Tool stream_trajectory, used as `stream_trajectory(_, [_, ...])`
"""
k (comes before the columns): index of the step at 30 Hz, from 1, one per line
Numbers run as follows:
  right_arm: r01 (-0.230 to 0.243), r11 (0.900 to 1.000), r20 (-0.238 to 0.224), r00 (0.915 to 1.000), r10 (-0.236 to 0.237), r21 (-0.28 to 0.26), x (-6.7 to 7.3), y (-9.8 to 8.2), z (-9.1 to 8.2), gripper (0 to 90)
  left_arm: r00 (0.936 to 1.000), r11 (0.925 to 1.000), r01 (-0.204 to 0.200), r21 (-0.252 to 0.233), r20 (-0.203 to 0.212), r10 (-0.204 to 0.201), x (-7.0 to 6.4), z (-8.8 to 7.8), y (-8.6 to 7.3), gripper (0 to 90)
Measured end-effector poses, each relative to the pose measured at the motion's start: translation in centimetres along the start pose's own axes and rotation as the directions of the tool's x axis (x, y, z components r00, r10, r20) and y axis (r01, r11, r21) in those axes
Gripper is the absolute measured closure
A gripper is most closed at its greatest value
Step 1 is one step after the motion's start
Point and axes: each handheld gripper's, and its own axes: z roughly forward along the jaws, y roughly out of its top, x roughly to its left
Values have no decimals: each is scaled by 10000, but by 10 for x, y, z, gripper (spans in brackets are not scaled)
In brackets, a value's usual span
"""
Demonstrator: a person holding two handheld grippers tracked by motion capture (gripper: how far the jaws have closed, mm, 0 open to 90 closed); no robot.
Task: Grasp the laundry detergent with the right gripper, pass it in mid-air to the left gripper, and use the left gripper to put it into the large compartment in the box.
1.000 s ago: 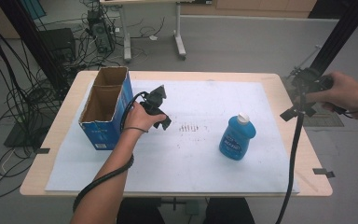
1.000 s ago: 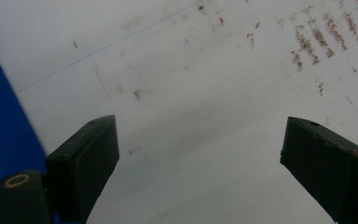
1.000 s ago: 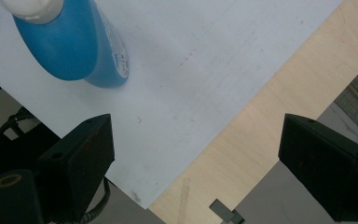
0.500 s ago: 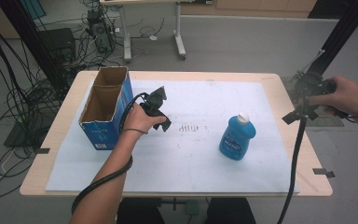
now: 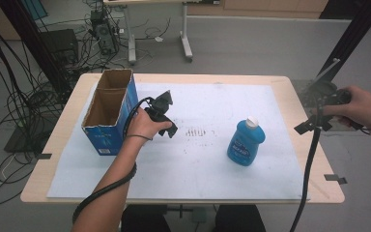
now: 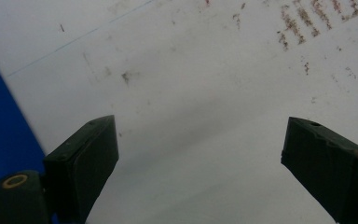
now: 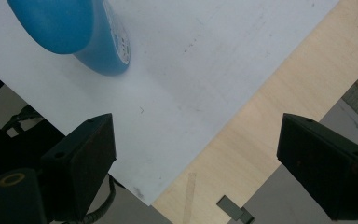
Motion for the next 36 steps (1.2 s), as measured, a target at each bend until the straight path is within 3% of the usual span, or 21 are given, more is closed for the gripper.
stream_trajectory(21, [54,9998,-287,9996,-59,-192,8,-17,15,115,9997,9996,-253,155,30,253,-10,-11,-15,111])
stream_trajectory(36, [35,9997,-459,9989,-46,-253,11,-26,26,114,9990,9990,-324,308,307,315,-16,-15,-24,109])
